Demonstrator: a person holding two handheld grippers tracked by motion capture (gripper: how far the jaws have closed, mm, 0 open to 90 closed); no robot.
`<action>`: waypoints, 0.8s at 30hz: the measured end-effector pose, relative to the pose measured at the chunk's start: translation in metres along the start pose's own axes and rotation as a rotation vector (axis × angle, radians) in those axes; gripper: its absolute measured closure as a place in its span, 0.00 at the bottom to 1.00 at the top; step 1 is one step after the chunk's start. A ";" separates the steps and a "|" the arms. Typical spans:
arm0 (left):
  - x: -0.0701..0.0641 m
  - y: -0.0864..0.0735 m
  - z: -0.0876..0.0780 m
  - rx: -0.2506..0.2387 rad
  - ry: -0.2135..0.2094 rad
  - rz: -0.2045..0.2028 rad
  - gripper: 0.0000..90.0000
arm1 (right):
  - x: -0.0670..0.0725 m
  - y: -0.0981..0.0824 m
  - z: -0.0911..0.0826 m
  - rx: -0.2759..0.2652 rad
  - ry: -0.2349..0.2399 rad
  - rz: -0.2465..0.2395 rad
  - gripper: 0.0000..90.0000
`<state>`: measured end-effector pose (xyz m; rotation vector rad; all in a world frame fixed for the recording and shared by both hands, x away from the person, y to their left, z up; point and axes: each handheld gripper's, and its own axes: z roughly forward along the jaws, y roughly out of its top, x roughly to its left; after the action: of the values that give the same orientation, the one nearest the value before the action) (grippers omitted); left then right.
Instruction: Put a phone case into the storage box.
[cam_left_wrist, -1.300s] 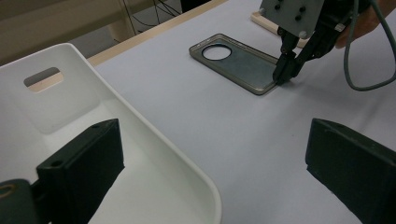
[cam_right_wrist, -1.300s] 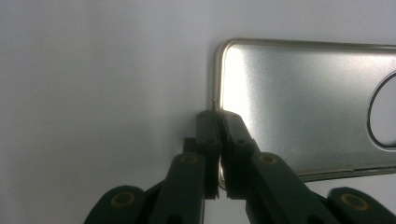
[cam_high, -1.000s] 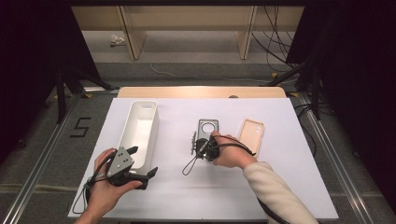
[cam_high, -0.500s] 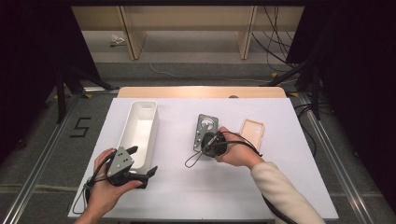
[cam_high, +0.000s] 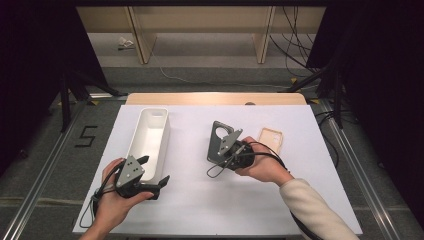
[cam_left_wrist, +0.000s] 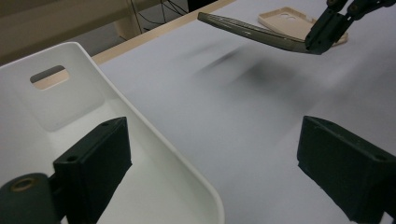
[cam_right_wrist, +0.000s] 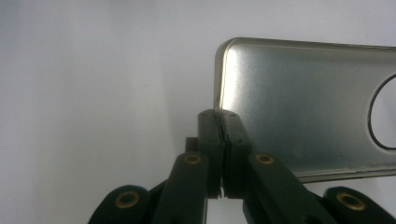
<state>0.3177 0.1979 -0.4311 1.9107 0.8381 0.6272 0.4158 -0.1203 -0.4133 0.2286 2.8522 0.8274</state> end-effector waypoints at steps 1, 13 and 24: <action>0.000 0.001 0.000 -0.001 0.003 -0.009 0.12 | 0.000 0.000 0.000 0.000 0.000 0.000 0.99; 0.009 0.036 0.017 0.023 -0.016 -0.041 0.13 | 0.020 0.002 -0.010 -0.049 -0.006 -0.041 0.99; 0.009 0.079 0.059 0.077 -0.090 -0.052 0.14 | 0.033 0.004 -0.012 -0.056 -0.004 -0.064 0.99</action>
<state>0.3887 0.1457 -0.3856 1.9642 0.8623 0.4800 0.3822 -0.1166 -0.4048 0.1314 2.8120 0.8908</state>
